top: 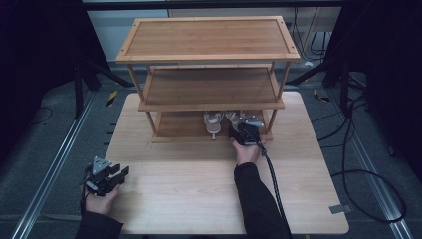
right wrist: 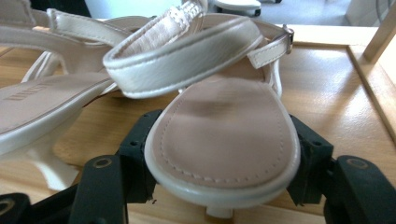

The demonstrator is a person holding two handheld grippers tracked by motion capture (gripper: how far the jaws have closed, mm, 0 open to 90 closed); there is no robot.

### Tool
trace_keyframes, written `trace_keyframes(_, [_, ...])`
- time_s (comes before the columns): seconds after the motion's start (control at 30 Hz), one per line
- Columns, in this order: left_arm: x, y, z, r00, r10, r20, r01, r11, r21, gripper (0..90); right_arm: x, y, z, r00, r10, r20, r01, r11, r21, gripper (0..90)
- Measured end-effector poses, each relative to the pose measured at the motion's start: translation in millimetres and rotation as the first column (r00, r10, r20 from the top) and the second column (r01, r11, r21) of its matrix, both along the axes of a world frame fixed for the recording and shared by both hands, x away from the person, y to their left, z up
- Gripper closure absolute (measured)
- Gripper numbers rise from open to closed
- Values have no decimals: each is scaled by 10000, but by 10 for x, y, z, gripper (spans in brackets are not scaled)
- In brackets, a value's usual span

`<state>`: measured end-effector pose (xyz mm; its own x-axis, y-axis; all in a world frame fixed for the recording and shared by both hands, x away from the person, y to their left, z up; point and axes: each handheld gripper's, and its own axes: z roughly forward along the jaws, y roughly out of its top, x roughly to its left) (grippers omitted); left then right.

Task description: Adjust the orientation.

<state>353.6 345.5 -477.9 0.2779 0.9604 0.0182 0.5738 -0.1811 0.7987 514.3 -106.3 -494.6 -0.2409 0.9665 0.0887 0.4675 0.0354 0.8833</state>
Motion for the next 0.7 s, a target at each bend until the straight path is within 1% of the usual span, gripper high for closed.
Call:
trace_keyframes(0.03, [-1,0,0,10000,3,-3,-3,10000,-4,588,-9,-4,4,9998,179,-132,-177,9997,143,372])
trace_keyframes(0.07, [-3,1,1,10000,4,-2,-4,10000,-6,588,-23,1,12,9992,349,-170,-348,9993,98,336])
trace_keyframes(0.1, [-5,2,2,10000,-10,10,10,10000,6,588,-56,7,31,9966,784,-266,-791,9965,-264,286])
trace_keyframes(0.13, [-5,2,2,10000,-10,10,10,10000,6,588,-80,1,40,9952,926,-310,-940,9944,-490,287])
trace_keyframes(0.17, [-3,1,0,10000,-2,-7,2,10000,-2,588,-80,1,40,9952,926,-310,-940,9944,-490,287])
trace_keyframes(0.2, [-1,0,-1,10000,-13,-23,13,10000,17,588,-107,-13,46,9944,1011,-304,-1031,9919,-749,310])
trace_keyframes(0.23, [0,-2,-2,10000,-19,-9,19,10000,36,588,-139,-32,42,9941,1063,-225,-1079,9903,-881,379])
trace_keyframes(0.27, [-1,-9,-3,10000,-29,-9,29,10000,32,589,-186,-86,20,9930,1165,-214,-1178,9902,-754,497])
trace_keyframes(0.3, [-1,-9,-3,10000,-29,-9,29,10000,32,588,-186,-86,20,9930,1165,-214,-1178,9902,-754,497])
trace_keyframes(0.33, [0,-11,-3,10000,-34,-15,34,10000,37,589,-206,-116,-8,9913,1275,-328,-1296,9888,-741,612])
trace_keyframes(0.37, [0,-11,-3,10000,-34,-15,34,10000,37,589,-206,-121,-23,9906,1331,-321,-1353,9875,-811,661])
trace_keyframes(0.4, [0,-11,-3,10000,-49,-19,49,10000,36,589,-206,-121,-23,9906,1331,-321,-1353,9875,-811,661])
trace_keyframes(0.43, [1,-10,-4,10000,-54,-14,54,10000,42,589,-203,-117,-32,9908,1325,-285,-1346,9863,-949,707])
trace_keyframes(0.47, [1,-5,-7,10000,-47,-21,48,10000,19,589,-197,-101,-40,9893,1422,-319,-1444,9860,-833,744])
trace_keyframes(0.57, [1,7,-13,10000,-45,-52,45,10000,-43,590,-193,-64,-57,9879,1514,-328,-1535,9854,-740,765])
trace_keyframes(0.6, [1,13,-19,10000,-34,-50,34,10000,-91,590,-192,-39,-62,9864,1603,-362,-1624,9846,-649,777])
trace_keyframes(0.7, [1,23,-17,10000,-28,-47,28,9999,-116,591,-179,60,-74,9821,1834,-425,-1858,9806,-624,794])
